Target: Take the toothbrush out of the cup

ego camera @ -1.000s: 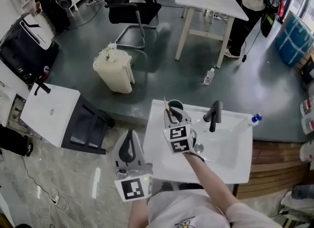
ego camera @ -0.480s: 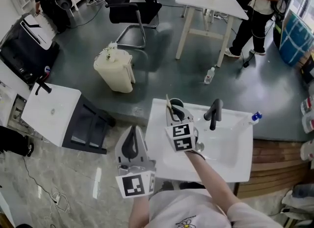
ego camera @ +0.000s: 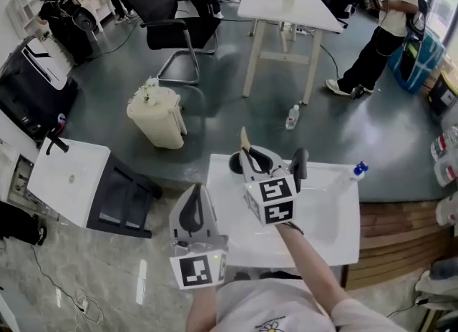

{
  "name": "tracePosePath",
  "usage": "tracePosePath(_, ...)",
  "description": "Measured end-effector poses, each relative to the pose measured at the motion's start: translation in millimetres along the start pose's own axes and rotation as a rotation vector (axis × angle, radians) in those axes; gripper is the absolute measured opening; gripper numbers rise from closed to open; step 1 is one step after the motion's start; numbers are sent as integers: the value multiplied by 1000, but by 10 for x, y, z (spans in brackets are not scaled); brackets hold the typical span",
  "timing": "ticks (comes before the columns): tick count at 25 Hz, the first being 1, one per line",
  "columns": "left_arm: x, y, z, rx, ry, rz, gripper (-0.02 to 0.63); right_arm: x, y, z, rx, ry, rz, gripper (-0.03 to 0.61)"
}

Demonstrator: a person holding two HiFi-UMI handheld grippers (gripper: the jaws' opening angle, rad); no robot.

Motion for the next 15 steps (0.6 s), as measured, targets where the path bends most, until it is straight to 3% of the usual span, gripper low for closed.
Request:
tracePosePath(5, -88, 79, 146, 44, 6, 12, 15, -495, -289, 117, 18, -5, 141, 31)
tracePosePath(9, -248, 138, 248, 77, -34, 50, 15, -862, -657, 179, 21, -32, 326, 31)
tracePosePath(15, -457, 205, 498, 143, -6, 83, 15, -1085, -1323, 311, 138, -103, 497, 31)
Point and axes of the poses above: the fingertips, and each gripper's own axes: y forward along the fingers, z to its right, x out of its underside, the point moved 7 cm from there along -y, backward along the fingers, and after that the axes turned 7 degrees about z, right-handed, at the moved point
